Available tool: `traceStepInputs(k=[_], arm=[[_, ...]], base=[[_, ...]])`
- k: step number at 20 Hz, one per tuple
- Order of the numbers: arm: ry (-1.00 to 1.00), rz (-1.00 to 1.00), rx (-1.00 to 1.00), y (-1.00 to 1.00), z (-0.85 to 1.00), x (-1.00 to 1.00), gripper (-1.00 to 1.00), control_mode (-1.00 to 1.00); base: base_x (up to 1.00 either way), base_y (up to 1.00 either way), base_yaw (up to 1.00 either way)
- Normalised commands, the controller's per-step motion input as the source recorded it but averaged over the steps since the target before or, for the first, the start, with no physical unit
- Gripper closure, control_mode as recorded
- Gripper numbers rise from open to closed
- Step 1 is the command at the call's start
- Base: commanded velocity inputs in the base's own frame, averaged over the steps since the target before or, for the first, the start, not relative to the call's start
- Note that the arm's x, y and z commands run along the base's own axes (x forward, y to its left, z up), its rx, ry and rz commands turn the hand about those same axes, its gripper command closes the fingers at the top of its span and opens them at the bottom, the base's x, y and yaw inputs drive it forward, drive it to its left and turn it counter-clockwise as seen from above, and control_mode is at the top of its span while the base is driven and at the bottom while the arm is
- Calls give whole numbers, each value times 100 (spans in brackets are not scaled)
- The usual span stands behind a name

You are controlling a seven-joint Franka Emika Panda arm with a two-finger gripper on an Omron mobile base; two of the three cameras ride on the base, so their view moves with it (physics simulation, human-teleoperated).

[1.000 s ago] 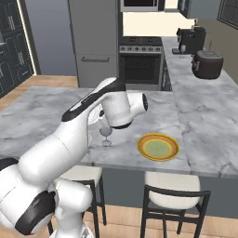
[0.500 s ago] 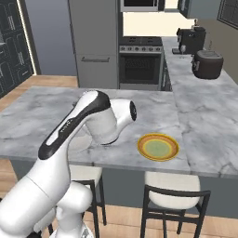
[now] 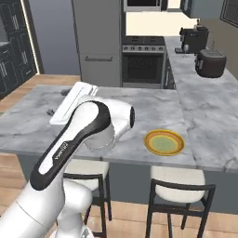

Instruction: Retrieve the wine glasses from the counter and place one next to each plate.

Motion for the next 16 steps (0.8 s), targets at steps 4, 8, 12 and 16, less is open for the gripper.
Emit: traceStepInputs(k=[4,8,12,16], arm=[[0,0,0,0,0,0,-100,100],[0,0,0,0,0,0,-100,100],[0,0,0,0,0,0,-100,100],[0,0,0,0,0,0,-100,100]], base=[[-91,96,0],[-34,100,0],[-1,100,0],[0,100,-2]])
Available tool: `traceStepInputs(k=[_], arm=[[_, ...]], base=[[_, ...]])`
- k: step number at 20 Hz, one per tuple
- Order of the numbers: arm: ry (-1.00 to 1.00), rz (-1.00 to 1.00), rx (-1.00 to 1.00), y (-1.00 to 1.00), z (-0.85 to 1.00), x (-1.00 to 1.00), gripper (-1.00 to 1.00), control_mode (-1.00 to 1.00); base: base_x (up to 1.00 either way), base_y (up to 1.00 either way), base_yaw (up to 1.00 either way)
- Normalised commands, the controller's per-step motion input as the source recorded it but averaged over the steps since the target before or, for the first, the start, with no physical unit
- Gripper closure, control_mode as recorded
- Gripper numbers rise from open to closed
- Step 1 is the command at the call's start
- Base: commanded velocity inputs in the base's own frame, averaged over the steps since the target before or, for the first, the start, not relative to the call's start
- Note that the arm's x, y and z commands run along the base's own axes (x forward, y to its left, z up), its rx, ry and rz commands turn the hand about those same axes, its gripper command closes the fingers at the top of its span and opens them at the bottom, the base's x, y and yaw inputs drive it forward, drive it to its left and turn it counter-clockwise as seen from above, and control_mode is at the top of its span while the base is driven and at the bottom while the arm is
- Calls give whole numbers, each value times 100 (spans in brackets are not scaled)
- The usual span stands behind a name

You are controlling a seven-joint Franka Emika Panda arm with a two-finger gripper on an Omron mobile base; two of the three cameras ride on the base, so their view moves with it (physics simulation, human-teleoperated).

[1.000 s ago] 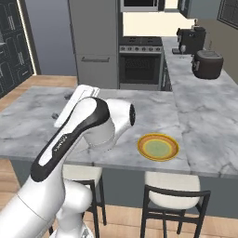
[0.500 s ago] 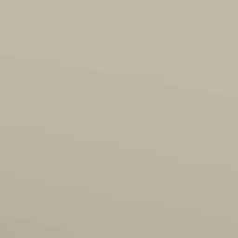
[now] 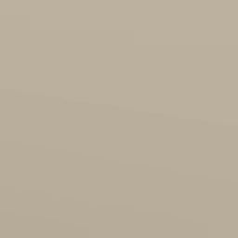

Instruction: Retrieve the wine glasses from the counter and place one next to each plate.

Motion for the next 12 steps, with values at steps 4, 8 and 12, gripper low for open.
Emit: traceStepInputs(k=[4,8,12], arm=[[0,0,0,0,0,0,-100,100],[0,0,0,0,0,0,-100,100],[0,0,0,0,0,0,-100,100]], base=[[12,100,-8],[51,100,-18],[66,100,-47]])
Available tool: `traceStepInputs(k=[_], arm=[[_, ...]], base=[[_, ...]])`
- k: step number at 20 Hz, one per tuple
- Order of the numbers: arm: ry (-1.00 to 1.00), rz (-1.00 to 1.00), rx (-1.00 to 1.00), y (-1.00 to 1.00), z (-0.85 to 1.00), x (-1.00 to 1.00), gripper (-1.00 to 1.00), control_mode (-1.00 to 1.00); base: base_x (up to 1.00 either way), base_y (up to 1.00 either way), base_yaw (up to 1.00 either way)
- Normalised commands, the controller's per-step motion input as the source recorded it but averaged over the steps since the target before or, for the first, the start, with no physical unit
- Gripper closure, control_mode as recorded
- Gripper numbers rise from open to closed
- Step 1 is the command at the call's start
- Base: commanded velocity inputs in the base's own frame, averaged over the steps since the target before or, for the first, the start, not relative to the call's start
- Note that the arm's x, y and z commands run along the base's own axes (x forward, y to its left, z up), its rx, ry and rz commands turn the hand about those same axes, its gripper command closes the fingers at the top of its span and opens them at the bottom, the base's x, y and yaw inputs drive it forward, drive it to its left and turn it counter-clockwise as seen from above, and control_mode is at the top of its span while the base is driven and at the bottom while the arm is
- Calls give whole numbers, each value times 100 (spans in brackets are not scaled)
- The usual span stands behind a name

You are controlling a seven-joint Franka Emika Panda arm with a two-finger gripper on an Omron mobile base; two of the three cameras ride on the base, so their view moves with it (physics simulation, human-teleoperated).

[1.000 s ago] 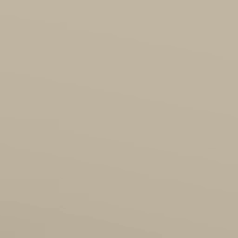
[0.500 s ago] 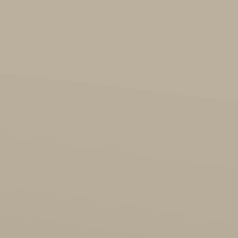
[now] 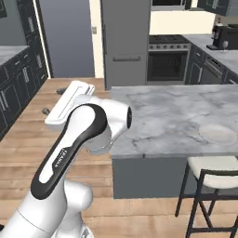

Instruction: Retrieve the wine glasses from the counter and place one next to each plate.

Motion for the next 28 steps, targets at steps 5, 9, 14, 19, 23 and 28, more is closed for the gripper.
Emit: traceStepInputs(k=[5,9,14,19,23,28], arm=[[0,0,0,0,0,0,-100,100],[0,0,0,0,0,0,-100,100],[0,0,0,0,0,0,-100,100],[0,0,0,0,0,0,-100,100],[0,0,0,0,0,0,-100,100],[0,0,0,0,0,0,-100,100]], base=[[62,97,-58],[51,98,-58],[42,95,-60],[27,100,-55],[25,100,-52],[22,100,-50]])
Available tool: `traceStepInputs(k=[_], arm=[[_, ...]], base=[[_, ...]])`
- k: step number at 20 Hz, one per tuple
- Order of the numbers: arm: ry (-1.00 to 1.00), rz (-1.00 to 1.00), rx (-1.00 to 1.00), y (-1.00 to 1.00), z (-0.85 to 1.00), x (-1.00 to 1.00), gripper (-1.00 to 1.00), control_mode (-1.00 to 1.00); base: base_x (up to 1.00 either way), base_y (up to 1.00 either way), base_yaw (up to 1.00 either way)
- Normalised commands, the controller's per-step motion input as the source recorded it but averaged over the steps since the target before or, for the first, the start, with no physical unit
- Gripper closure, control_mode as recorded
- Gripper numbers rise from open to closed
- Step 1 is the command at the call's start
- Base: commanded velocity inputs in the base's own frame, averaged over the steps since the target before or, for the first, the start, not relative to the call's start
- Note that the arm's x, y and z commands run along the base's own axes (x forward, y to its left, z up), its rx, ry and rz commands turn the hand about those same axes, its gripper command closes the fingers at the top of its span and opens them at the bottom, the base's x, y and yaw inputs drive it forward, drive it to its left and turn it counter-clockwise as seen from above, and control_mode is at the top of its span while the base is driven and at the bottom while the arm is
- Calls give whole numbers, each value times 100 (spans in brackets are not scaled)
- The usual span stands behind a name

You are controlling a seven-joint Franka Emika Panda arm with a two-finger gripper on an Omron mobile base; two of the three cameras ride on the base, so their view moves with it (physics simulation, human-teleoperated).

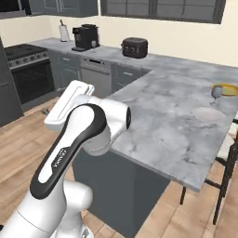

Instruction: Retrieve the wine glasses from the counter and place one next to each plate.

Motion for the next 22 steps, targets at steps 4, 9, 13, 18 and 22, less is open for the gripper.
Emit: traceStepInputs(k=[4,9,13,18,22], arm=[[0,0,0,0,0,0,-100,100],[0,0,0,0,0,0,-100,100],[0,0,0,0,0,0,-100,100],[0,0,0,0,0,0,-100,100],[0,0,0,0,0,0,-100,100]], base=[[15,100,-41],[-26,100,-19],[-26,100,-20],[20,100,-37],[27,100,-33]])
